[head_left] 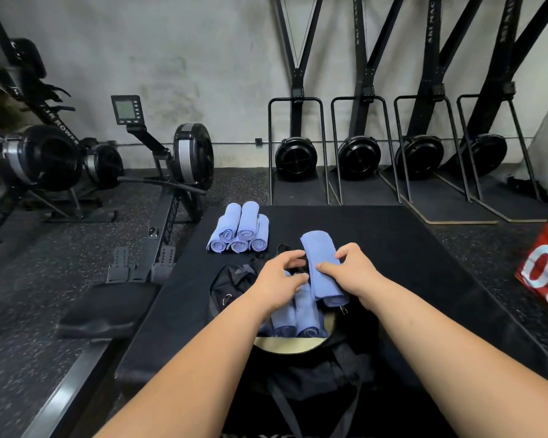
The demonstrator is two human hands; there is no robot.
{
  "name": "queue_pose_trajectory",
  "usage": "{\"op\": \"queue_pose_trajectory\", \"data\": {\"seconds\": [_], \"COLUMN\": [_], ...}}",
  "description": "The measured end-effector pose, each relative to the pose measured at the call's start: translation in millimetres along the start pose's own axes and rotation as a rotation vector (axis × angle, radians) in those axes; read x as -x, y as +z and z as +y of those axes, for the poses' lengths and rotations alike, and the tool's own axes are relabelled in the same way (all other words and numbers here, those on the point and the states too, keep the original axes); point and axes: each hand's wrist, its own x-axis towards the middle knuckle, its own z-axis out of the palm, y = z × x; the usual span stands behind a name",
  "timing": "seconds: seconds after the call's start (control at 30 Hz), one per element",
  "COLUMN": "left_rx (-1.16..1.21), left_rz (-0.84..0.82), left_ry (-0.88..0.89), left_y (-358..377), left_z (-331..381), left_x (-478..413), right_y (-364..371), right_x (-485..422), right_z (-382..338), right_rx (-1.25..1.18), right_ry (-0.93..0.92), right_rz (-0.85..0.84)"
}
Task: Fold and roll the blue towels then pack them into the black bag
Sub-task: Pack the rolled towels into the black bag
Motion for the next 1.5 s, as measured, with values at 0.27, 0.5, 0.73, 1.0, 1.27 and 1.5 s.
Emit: {"op": "queue_pose_trajectory", "data": {"seconds": [0.27,0.5,0.73,1.0,1.27,1.5], "left_rx": [-0.382,-0.329,-0.066,0.028,-0.125,-0.564], "left_rz": [-0.092,-0.153,-0.154,-0.191,-0.238,-0.297], "left_ry": [-0.103,-0.168,-0.188,-0.119,-0.002,0.119], "left_y": [-10.8,7.9,15.6,16.9,29.9,29.3], "left_z": [-18.2,-14.2,-5.1,-5.3,-20.0,-56.7], "left_x": [-12.6,-44.0,-71.9,-76.5,-53.0,-31.1], "right_y": [-38.1,-35.2,-52.0,-4.4,30.8,26.3], "right_x": [4.4,4.5,3.1,-16.3,-28.3,-17.8], "right_z": [25.9,43.9,39.4,29.2,40.7,49.3], "right_rx": [0.025,0.107,0.098,-0.374,-0.345,0.324], "right_ry": [0.043,0.011,0.058,0.325,0.318,0.138], "right_rz": [-0.169,-0.337,-0.531,-0.324,-0.102,-0.083]}}
